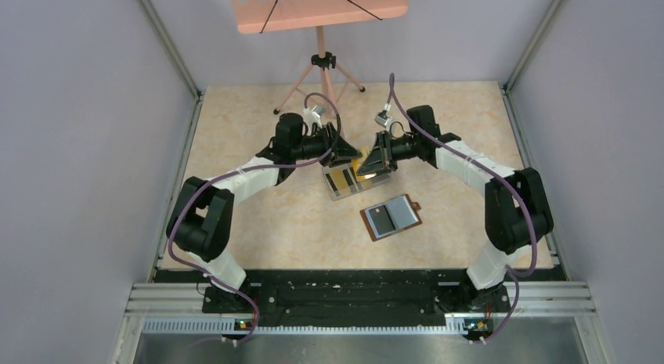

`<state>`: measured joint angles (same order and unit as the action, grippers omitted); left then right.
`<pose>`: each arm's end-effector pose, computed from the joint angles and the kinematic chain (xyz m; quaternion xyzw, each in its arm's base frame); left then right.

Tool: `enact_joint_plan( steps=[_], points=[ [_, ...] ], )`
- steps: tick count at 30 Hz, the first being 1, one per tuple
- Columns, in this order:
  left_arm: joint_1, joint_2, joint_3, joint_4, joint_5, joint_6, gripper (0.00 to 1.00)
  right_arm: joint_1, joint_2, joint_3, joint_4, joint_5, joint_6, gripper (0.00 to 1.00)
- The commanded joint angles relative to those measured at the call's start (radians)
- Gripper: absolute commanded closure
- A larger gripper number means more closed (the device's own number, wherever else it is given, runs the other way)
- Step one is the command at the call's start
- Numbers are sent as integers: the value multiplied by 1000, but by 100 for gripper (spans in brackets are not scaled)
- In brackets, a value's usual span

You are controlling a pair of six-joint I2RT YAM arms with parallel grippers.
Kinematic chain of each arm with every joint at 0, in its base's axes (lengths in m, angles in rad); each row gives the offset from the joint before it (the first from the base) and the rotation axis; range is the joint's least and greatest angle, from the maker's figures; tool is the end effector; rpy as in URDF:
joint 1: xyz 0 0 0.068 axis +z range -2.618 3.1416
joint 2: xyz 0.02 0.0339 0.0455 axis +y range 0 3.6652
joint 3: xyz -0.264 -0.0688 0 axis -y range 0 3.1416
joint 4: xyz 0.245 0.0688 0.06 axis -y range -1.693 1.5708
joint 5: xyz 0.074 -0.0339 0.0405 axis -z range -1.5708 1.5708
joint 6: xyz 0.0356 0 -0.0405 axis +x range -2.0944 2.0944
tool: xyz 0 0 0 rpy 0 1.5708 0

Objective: Put the credit cards into the card holder
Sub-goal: Insert the credit card into the card holder.

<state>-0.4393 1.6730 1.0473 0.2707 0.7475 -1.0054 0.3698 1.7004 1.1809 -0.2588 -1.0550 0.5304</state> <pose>0.3287 -0.1812 0.2465 -0.0132 0.7920 -0.5764 0.2008 0.3261 0.1596 0.2415 -0.1297 0.8101 0.5632 0.0983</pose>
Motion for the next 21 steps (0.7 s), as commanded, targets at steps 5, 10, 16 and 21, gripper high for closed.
enact_joint_plan(
  steps=[5, 10, 16, 21],
  points=[
    [-11, -48, -52, 254, 78, -97, 61, -21, -99, -78, 337, -74, 194, 100],
    [-13, -59, -93, 325, 83, -139, 60, -34, -113, -124, 467, -86, 289, 100],
    [-15, -62, -102, 367, 91, -167, 82, -43, -121, -144, 502, -72, 320, 100],
    [-16, -68, -102, 361, 80, -170, 100, -53, -133, -145, 467, -43, 305, 80]
  ],
)
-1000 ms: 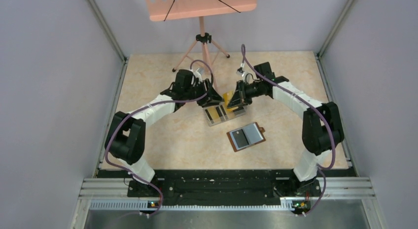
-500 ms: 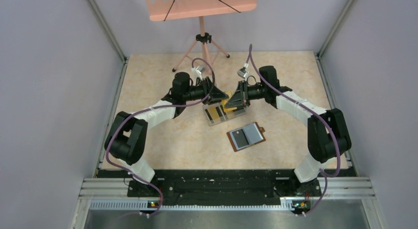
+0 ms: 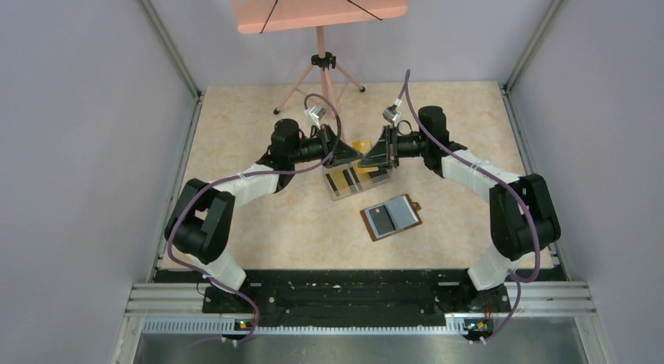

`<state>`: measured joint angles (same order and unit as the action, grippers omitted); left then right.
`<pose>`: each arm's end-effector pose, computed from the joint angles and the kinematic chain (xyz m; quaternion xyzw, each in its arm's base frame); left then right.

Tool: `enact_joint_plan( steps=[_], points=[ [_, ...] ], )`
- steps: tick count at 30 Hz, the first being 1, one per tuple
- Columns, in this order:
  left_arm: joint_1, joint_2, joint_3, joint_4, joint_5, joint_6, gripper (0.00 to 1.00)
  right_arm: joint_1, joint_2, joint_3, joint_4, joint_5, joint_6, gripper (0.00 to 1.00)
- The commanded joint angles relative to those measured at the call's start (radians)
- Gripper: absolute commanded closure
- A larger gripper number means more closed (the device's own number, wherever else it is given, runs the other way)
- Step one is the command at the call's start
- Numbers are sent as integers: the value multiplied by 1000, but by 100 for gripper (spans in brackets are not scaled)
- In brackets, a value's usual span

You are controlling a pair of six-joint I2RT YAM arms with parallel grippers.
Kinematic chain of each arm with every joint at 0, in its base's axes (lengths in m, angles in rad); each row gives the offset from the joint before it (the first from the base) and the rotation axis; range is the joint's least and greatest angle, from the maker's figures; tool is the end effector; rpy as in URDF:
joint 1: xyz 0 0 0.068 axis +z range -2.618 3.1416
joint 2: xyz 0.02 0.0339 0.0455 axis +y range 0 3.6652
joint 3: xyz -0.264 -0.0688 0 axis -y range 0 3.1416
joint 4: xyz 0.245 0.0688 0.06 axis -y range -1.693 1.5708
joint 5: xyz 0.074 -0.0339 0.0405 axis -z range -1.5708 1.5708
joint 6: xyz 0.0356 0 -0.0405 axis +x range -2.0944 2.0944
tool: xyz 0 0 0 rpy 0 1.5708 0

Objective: Put the credit cards into the card holder
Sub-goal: Insert the credit card into the card holder.

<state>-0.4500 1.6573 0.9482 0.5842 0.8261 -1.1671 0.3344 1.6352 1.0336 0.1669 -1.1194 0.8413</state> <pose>0.3174 -0.1824 0.2503 0.0077 0.7363 -0.6461 0.2007 0.3240 0.1465 0.2501 -0.0974 0.7631 0.6253 0.1312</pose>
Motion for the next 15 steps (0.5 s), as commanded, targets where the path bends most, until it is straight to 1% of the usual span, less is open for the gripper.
enact_joint_plan(
  steps=[1, 3, 4, 6, 7, 10, 12, 15],
  points=[
    [-6, -58, -3, 32, -7, -1, 100, -23, -74, 2, 14, 35, -27, 70],
    [-5, -70, 0, -45, -33, 34, 100, -45, -97, 4, -74, 77, -87, 54],
    [-4, -78, 4, -104, -50, 62, 100, -59, -109, 2, -139, 106, -133, 48],
    [-9, -96, 9, -213, -89, 115, 100, -92, -133, 5, -297, 180, -229, 39],
    [-13, -103, 14, -280, -108, 146, 100, -108, -143, 5, -376, 217, -282, 36],
    [-37, -110, 20, -395, -153, 204, 100, -148, -173, -2, -587, 391, -421, 31],
    [-69, -104, 9, -414, -166, 213, 100, -169, -192, -28, -662, 521, -469, 30],
    [-128, -88, -19, -397, -184, 193, 100, -185, -207, -102, -694, 635, -485, 30]
  ],
)
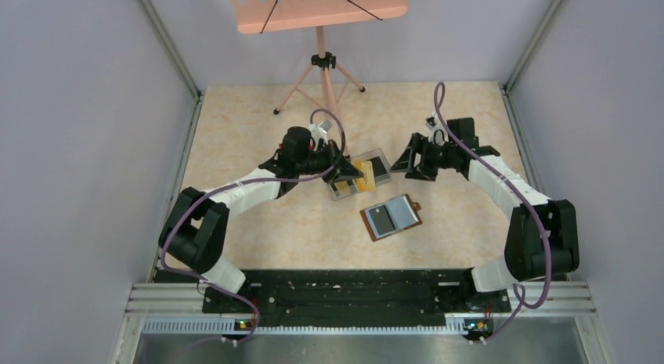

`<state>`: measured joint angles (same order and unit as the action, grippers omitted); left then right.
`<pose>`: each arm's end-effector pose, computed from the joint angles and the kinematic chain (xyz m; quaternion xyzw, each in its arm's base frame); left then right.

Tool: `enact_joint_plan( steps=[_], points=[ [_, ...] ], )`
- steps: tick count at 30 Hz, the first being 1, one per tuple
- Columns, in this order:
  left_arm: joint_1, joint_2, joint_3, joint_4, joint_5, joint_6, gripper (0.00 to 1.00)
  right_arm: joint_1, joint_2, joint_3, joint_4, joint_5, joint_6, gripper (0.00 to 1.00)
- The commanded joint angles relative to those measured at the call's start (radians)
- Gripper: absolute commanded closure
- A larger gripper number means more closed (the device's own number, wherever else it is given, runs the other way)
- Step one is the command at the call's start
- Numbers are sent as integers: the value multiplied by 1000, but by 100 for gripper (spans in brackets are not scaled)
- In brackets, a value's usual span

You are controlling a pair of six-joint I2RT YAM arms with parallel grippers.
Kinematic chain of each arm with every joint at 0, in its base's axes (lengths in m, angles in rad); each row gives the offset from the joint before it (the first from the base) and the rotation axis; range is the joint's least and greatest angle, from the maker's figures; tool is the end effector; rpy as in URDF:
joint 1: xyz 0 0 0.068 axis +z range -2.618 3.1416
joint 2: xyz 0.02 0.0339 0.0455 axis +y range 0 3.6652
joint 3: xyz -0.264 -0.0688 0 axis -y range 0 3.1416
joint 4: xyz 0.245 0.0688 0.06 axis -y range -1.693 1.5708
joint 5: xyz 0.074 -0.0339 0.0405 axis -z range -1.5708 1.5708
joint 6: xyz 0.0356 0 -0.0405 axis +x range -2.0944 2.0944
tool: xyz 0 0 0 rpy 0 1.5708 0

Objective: Put the credit cards into the card holder
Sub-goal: Insert the credit card into the card holder.

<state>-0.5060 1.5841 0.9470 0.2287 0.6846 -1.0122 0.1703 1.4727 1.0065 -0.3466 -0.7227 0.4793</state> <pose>0.2947 -0.1890 0.2396 -0.0187 0.8084 -0.5595 0.1821 0.3007 0.0756 0.2466 0.0045 0.8788 0.4217 0.2232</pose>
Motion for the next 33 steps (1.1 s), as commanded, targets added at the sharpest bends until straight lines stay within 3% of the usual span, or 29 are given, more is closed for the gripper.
enact_joint_plan(
  steps=[1, 5, 8, 15, 19, 26, 33],
  points=[
    [-92, -6, -26, -31, -48, 30, 100, -23, -45, -96, -182, 265, -127, 30],
    [-159, 24, -47, -24, -101, 6, 100, -25, -8, -160, -177, 334, -139, 28],
    [-180, 47, -60, -31, -129, -10, 100, -24, 52, -191, -141, 302, -149, 29],
    [-202, 99, -99, -41, -183, -49, 100, -19, 79, -253, -128, 199, -143, 49],
    [-219, 118, -107, -57, -202, -51, 100, 13, 50, -283, -139, 179, -116, 56],
    [-229, 124, -103, -123, -262, -20, 100, 79, 19, -337, -111, 149, -54, 64],
    [-236, 166, -67, -185, -293, 37, 100, 87, 26, -343, -105, 167, -53, 65]
  ],
)
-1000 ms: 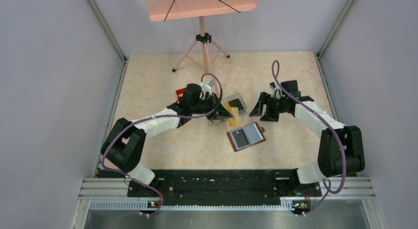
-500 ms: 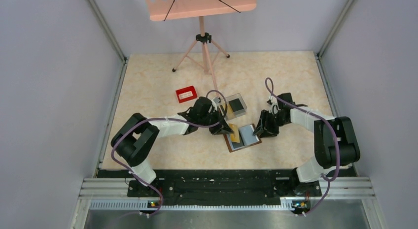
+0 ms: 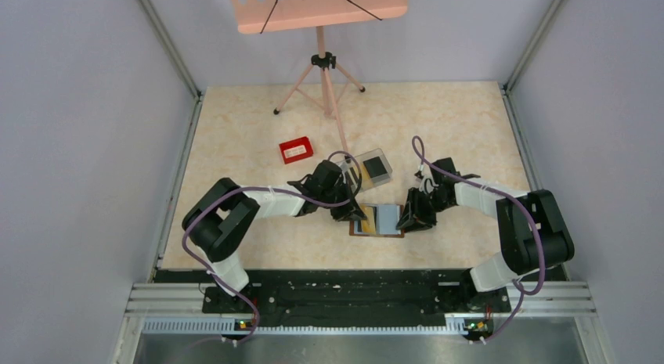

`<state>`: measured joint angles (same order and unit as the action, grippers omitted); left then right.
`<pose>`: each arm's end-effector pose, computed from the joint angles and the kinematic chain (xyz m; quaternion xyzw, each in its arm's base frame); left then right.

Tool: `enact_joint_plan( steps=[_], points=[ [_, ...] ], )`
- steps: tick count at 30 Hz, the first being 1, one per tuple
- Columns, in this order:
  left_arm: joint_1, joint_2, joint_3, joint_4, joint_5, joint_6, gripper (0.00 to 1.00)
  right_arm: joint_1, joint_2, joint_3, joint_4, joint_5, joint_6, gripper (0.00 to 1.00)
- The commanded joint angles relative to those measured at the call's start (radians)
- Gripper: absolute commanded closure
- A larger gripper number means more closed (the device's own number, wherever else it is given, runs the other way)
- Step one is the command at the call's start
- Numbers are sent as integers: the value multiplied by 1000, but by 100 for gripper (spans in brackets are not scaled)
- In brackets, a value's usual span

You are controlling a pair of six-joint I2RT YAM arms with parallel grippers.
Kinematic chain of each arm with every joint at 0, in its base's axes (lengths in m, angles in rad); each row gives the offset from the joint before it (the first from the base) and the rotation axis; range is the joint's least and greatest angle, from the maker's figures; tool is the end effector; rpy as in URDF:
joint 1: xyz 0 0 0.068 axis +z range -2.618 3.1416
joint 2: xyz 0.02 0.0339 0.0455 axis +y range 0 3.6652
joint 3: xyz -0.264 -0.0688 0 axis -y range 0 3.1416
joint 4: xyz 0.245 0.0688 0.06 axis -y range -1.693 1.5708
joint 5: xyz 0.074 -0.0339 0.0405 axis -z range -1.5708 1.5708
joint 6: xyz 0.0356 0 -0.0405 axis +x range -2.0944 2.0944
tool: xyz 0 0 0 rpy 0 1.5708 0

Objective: Put the credit cards into the card holder
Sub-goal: Insert the credit card into the card holder.

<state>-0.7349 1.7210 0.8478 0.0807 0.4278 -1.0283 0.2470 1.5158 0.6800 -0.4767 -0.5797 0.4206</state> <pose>0.2405 -0.2373 0.1495 -0.0525 0.9062 -0.4110 0.0842 0.2287 0.0778 0.1352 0.0457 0.9499 0.3082 0.0237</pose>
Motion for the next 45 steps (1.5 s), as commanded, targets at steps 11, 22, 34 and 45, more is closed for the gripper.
enact_joint_plan(
  steps=[11, 22, 34, 45],
  points=[
    [-17, 78, 85, 7, 12, 108, 100, 10, -4, -23, 34, 15, -6, 65],
    [-18, 55, 97, 31, 43, 91, 100, 10, 7, -20, 40, 7, -9, 67],
    [-17, 2, 116, -128, -52, 107, 100, 10, 11, -31, 47, 21, -3, 93],
    [-12, -24, 126, -120, -35, 105, 100, 9, 11, -35, 49, 19, 1, 100]
  ],
)
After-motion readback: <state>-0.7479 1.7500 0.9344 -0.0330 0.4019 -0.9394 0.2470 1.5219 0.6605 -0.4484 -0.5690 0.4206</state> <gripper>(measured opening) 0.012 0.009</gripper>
